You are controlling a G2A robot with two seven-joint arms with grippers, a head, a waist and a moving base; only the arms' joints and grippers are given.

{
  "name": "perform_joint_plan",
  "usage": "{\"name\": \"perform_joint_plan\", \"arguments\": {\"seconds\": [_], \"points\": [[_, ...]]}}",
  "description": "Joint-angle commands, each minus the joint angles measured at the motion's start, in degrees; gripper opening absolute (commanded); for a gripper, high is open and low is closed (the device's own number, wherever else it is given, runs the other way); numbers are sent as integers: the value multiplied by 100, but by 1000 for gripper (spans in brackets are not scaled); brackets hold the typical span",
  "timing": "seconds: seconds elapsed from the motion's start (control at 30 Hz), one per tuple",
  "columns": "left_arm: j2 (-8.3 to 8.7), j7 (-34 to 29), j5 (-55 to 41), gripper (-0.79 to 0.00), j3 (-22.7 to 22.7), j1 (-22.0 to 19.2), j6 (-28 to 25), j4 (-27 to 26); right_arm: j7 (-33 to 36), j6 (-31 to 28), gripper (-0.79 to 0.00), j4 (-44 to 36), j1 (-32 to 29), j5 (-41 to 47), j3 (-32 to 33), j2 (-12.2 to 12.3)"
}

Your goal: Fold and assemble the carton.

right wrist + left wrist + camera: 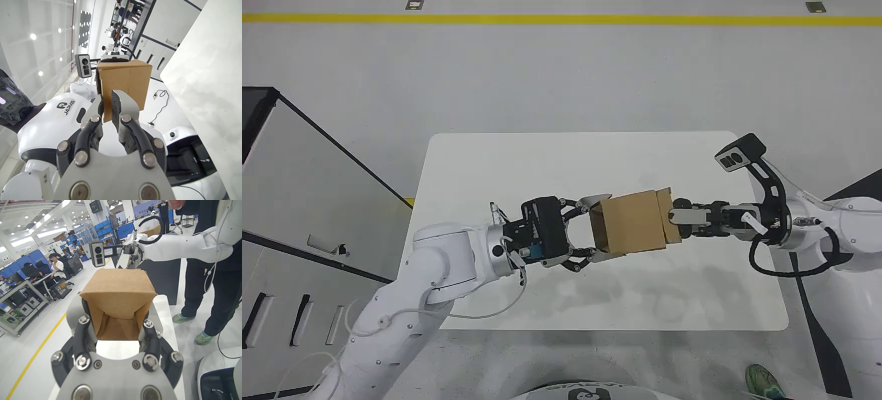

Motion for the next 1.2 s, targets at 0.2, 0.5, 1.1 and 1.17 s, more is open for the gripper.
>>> {"name": "perform_joint_plan", "arguments": {"seconds": [0.2,0.5,1.1,1.17], "points": [[9,-45,34,-785,-22,23,4,-58,18,58,-742,-75,0,-109,18,20],[19,-116,83,-785,0,52,-17,-108,-1,58,-785,-102,-5,-99,12,30],[16,-76,35,-785,51,29,27,-39,86,-73,-785,-60,29,34,-61,39],[17,-71,29,-785,40,19,31,-22,85,-91,-785,-56,33,38,-66,39]]}}
